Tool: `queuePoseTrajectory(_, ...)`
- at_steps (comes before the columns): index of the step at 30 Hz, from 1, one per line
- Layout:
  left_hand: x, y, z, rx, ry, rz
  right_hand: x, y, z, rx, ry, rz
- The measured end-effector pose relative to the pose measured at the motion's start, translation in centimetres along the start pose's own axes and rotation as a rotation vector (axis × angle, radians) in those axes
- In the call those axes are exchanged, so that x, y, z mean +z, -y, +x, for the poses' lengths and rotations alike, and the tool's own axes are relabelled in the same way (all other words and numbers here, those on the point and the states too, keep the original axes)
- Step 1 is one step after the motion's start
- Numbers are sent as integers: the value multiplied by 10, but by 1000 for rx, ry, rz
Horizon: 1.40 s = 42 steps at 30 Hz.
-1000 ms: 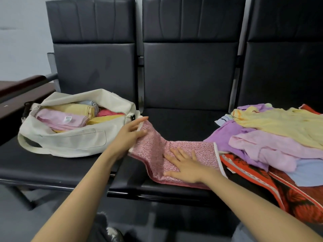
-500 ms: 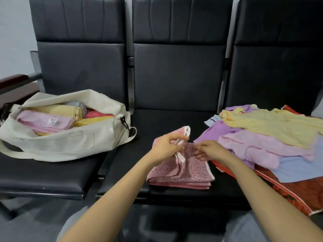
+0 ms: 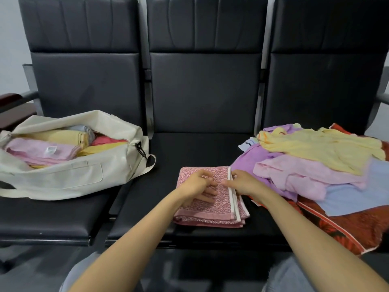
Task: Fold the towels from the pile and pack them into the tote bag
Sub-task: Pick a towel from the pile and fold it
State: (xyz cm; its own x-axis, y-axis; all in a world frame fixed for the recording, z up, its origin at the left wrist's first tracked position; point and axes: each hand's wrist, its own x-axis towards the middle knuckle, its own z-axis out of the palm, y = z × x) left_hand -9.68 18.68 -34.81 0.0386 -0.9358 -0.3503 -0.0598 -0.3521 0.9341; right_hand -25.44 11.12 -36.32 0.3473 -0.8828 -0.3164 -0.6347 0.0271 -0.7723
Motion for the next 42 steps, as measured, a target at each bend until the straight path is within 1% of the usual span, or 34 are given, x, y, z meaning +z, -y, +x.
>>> queuePoseTrajectory(2, -15, 0, 3, 72, -167, 226, 2, -2, 0, -44, 11, -45)
queuePoseTrajectory(4, -31, -1, 3, 138, -318, 489, 2, 0, -2, -66, -5, -15)
queuePoseTrajectory(6, -42, 1, 0, 159, -384, 561, -1, 2, -3, -69, -31, 47)
queuePoseTrajectory(7, -45, 3, -1, 152, -391, 564, -2, 2, -4, -64, -37, 50)
queuePoseTrajectory(9, -46, 8, -2, 148, -382, 640, -3, -1, -5, -59, -49, -30)
queuePoseTrajectory(11, -46, 15, 0, 133, -331, 756, -3, -7, -4, -49, -60, -120)
queuePoseTrajectory(13, -43, 24, -1, 97, -263, 793, -2, -6, -7, -27, -70, -184)
queuePoseTrajectory(14, -42, 28, -2, 84, -239, 793, 1, -5, -7, -31, -98, -248)
queuePoseTrajectory(16, -39, 35, -3, 87, -235, 789, 8, -2, -13, -58, -210, -411)
queuePoseTrajectory(18, -38, 40, -2, 114, -260, 808, 16, 0, -20, -155, -323, -591)
queuePoseTrajectory(19, -39, 42, -2, 131, -264, 820, 20, -1, -24, -212, -314, -657)
queuePoseTrajectory(21, -39, 46, -3, 157, -256, 857, 26, -8, -28, -247, -174, -718)
queuePoseTrajectory(23, -40, 52, -4, 179, -280, 931, 31, -21, -27, -196, -40, -747)
queuePoseTrajectory(25, -39, 58, -7, 213, -315, 1001, 34, -30, -26, -163, -7, -758)
queuePoseTrajectory(27, -35, 61, -8, 228, -351, 983, 32, -33, -27, -154, -24, -744)
queuePoseTrajectory(29, -33, 58, -8, 187, -381, 868, 32, -30, -30, -151, -68, -735)
queuePoseTrajectory(31, -36, 52, -9, 93, -365, 772, 33, -25, -34, -164, -233, -737)
queuePoseTrajectory(32, -38, 49, -10, 50, -345, 755, 32, -23, -35, -145, -312, -748)
queuePoseTrajectory(33, -40, 47, -11, 25, -328, 743, 31, -21, -36, -106, -353, -753)
queuePoseTrajectory(36, -43, 43, -13, -7, -301, 734, 28, -22, -37, 22, -343, -753)
queuePoseTrajectory(38, -43, 43, -11, -28, -260, 748, 29, -24, -37, 52, -343, -763)
queuePoseTrajectory(40, -43, 42, -10, -26, -191, 665, 29, -28, -30, 77, -320, -722)
queuePoseTrajectory(42, -45, 42, -9, 8, -133, 503, 29, -28, -23, 69, -248, -671)
